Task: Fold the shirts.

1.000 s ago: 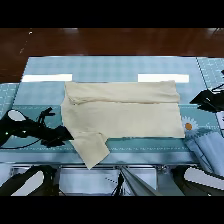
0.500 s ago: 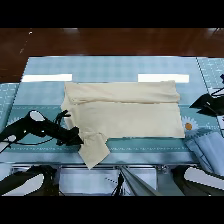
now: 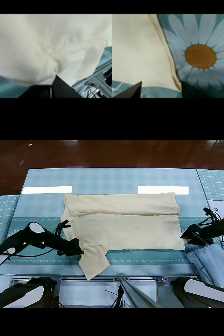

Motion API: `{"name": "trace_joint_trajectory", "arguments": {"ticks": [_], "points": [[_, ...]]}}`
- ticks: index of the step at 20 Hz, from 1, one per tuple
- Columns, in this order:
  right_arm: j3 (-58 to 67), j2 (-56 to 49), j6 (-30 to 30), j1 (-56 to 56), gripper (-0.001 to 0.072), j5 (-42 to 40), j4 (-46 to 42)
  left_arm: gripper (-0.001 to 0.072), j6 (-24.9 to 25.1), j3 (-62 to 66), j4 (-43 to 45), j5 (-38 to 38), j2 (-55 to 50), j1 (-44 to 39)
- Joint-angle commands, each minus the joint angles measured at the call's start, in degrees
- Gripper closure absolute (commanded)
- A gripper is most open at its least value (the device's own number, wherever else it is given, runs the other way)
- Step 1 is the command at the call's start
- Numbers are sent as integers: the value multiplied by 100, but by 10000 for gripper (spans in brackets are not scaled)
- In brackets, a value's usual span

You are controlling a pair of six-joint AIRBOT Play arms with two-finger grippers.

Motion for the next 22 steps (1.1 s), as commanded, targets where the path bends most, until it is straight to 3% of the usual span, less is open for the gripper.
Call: {"name": "trace_joint_trajectory", "arguments": {"ticks": [1,3,4,5,6,7,12,15,17,22], "points": [[-229,2,44,107,175,-286,-98,680,42,4,17,17,42,4],[-461,2,46,413,186,-529,-92,680,42,7,17,66,42,4],[-579,2,85,623,238,-693,-98,680,39,9,17,98,42,4],[-647,2,188,852,332,-870,-116,680,42,17,17,120,44,4],[-632,4,334,1023,487,-979,-240,680,59,68,22,116,46,9],[-540,4,435,1154,692,-1027,-400,680,146,168,22,85,52,37],[669,684,378,1248,694,-1113,160,681,293,1766,17,-498,411,721],[1303,837,385,1252,695,-1958,1720,681,262,3016,13,-205,356,1084],[1464,616,380,1416,695,-2520,2415,681,251,3685,-9,-28,9,1086],[1738,-345,365,2135,695,-4046,2330,681,133,5184,-372,-264,-1705,1064]]}}
